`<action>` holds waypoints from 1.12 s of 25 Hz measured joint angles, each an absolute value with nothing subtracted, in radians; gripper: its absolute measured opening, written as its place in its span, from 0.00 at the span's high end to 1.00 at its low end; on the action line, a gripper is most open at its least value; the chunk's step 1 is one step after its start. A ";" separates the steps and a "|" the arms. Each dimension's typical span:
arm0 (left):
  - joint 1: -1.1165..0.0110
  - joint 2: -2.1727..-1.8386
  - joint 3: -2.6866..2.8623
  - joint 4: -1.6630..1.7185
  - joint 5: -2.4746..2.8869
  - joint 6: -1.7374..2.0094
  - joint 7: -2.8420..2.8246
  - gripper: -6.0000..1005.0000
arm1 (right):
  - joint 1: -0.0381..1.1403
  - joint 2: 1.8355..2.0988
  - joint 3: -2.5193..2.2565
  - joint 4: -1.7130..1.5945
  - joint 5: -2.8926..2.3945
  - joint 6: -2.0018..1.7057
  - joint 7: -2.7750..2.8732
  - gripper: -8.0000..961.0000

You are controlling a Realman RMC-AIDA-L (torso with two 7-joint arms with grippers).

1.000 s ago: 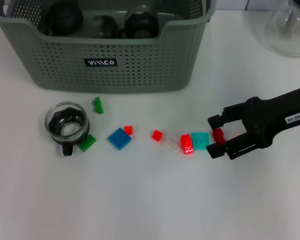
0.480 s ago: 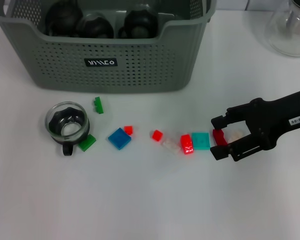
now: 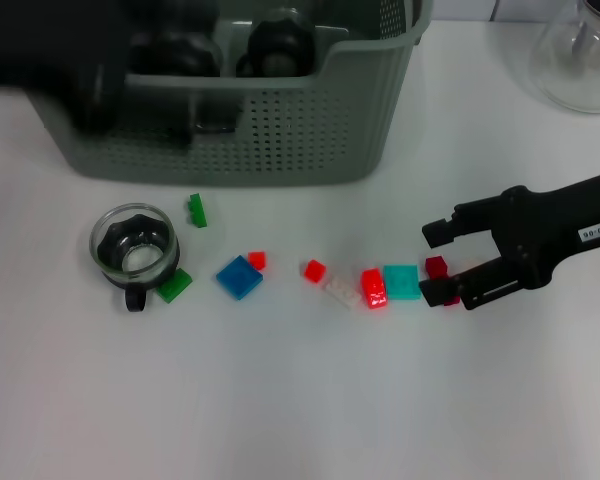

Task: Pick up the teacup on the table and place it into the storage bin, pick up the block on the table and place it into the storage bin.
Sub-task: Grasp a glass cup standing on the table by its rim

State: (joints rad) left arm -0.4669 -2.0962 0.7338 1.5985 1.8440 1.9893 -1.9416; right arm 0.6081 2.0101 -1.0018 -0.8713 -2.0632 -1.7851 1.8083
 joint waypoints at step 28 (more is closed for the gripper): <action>-0.562 -2.165 0.922 1.355 2.817 1.623 -2.351 0.17 | 0.609 2.017 -1.001 -0.853 -2.063 -1.752 1.781 0.05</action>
State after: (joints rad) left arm -0.5620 -2.1653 0.9217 1.3546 2.8169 1.6230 -2.3515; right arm 0.6087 2.0166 -1.0011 -0.8527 -2.0633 -1.7516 1.7810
